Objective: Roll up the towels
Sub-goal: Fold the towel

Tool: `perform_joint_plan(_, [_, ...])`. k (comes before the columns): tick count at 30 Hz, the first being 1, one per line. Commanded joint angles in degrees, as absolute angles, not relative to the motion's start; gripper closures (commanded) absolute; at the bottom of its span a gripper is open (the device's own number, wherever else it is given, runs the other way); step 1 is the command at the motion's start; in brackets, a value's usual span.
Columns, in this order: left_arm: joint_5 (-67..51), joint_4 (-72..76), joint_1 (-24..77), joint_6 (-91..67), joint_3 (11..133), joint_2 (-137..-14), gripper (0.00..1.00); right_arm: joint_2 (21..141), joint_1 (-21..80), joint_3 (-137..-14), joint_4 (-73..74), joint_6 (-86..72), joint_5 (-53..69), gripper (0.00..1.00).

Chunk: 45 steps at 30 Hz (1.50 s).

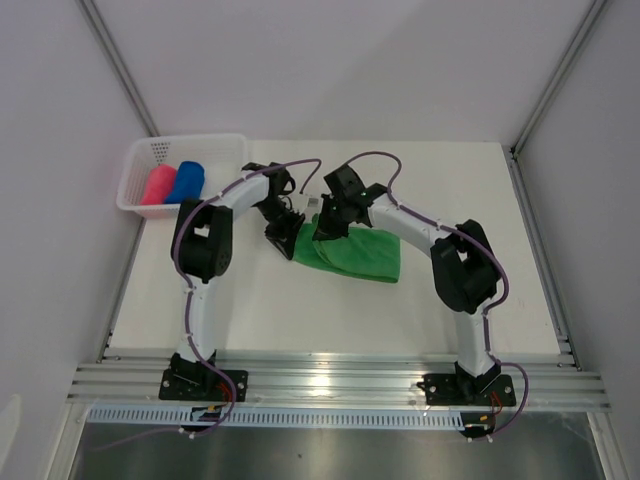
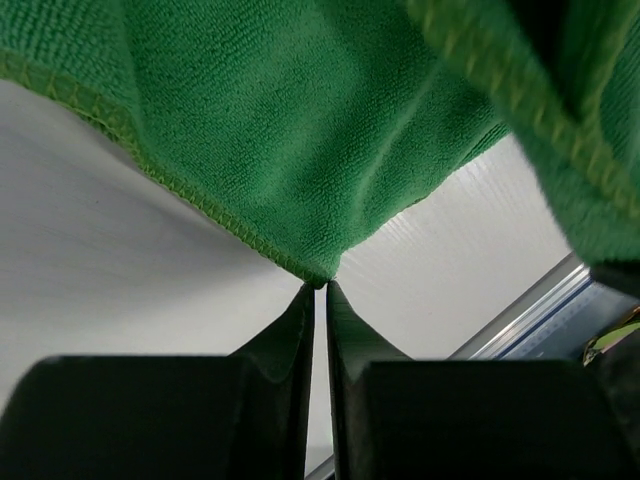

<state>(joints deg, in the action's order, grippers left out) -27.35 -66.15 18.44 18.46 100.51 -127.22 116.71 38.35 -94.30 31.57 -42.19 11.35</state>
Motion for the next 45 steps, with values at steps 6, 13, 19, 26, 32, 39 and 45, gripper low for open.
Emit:
perform_joint_plan(6, [-29.7, -66.3, 18.2, 18.1, 102.8, -127.7, 0.93, 119.1, 38.9, -96.2, 25.6, -47.5, 16.3, 1.0])
perform_joint_plan(13, [-29.7, -66.4, 18.2, 18.3, 103.0, -127.7, 0.89, 122.2, 38.9, -96.5, 23.4, -49.8, 16.3, 1.0])
perform_joint_plan(19, [-29.4, -66.4, 18.0, 18.4, 103.0, -127.1, 0.85, 123.3, 39.0, -96.1, 20.6, -51.4, 15.5, 1.0])
perform_joint_plan(26, [-29.3, -66.5, 17.9, 18.5, 103.0, -127.0, 0.83, 123.9, 38.9, -95.9, 18.9, -52.9, 15.5, 1.0])
perform_joint_plan(32, [-29.5, -66.5, 17.5, 18.5, 103.3, -126.8, 0.81, 124.2, 39.5, -96.0, 17.7, -53.3, 16.3, 0.99])
perform_joint_plan(39, [-30.0, -66.6, 17.2, 18.6, 103.4, -126.9, 0.86, 122.3, 40.1, -95.7, 15.6, -56.4, 16.9, 1.0])
perform_joint_plan(45, [-30.2, -66.8, 17.2, 18.6, 103.8, -127.1, 0.92, 120.5, 40.0, -93.4, 14.2, -59.3, 14.9, 1.0])
